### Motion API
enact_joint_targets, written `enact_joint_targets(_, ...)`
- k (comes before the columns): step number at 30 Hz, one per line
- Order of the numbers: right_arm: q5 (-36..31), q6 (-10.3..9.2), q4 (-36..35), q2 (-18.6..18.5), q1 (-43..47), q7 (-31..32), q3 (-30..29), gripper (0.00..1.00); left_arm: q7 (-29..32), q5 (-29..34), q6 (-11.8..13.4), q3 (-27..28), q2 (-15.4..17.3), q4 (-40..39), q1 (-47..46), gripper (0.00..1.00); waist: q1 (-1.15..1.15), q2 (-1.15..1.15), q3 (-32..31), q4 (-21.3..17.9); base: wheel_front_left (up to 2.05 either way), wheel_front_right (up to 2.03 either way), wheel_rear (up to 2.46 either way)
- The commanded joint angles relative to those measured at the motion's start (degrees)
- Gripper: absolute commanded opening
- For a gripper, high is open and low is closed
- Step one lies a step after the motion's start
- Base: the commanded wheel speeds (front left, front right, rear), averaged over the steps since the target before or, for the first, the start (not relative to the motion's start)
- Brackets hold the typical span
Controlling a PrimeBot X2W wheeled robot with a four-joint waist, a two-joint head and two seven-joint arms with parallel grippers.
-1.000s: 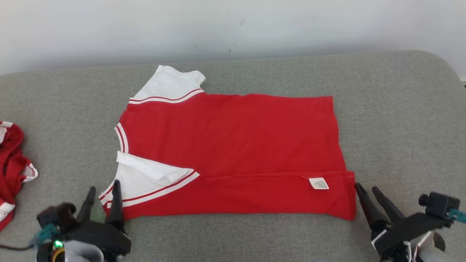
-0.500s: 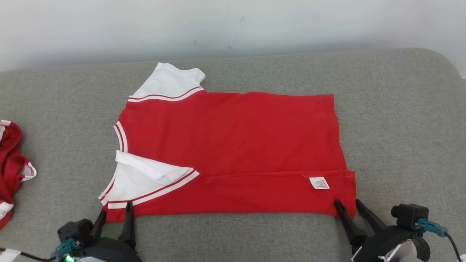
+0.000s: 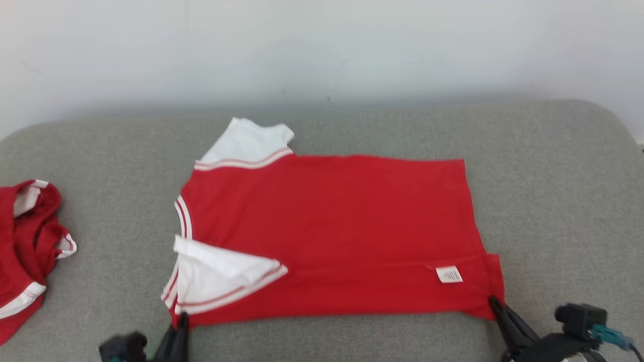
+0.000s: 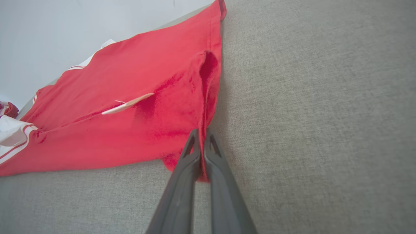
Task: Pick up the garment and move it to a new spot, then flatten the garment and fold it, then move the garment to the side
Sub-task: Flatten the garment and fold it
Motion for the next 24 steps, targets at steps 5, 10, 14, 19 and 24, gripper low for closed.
enact_joint_targets(5, -0.2, 0.05, -3.5, -3.7, 6.2, -0.1, -2.6, 0.0, -0.1, -0.7, -0.4, 0.4, -1.3, -4.1, 7.5, 0.0, 0.01, 0.0, -3.7, 0.5, 0.0, 0.0, 0.0)
enact_joint_targets(10, -0.5, 0.04, -7.1, -6.0, 11.9, 0.8, -5.1, 0.0, -0.1, -1.6, 0.8, 0.3, -2.4, -8.9, 13.7, 0.0, 0.01, 0.0, -3.9, 1.0, 0.0, 0.0, 0.0)
enact_joint_targets(14, -0.2, 0.04, -8.9, -5.4, 15.2, 2.2, -7.5, 0.0, 0.3, -1.8, 1.7, 0.1, -2.7, -11.9, 16.3, 0.0, 0.01, 0.0, -3.5, 1.5, 0.0, 0.0, 0.0)
enact_joint_targets(19, -1.1, 0.05, -10.0, -3.4, 16.5, 4.4, -9.5, 0.06, 0.4, -1.3, 2.7, -0.1, -2.4, -12.8, 16.4, 0.14, 0.01, 0.0, -3.4, 1.8, 0.0, 0.0, 0.0)
enact_joint_targets(24, -3.9, 0.05, -11.0, -1.5, 17.1, 4.0, -11.8, 1.0, 0.0, -0.1, 3.5, 0.9, -2.4, -13.4, 16.7, 1.0, 0.01, 0.0, -3.9, 1.8, 0.0, 0.0, 0.0)
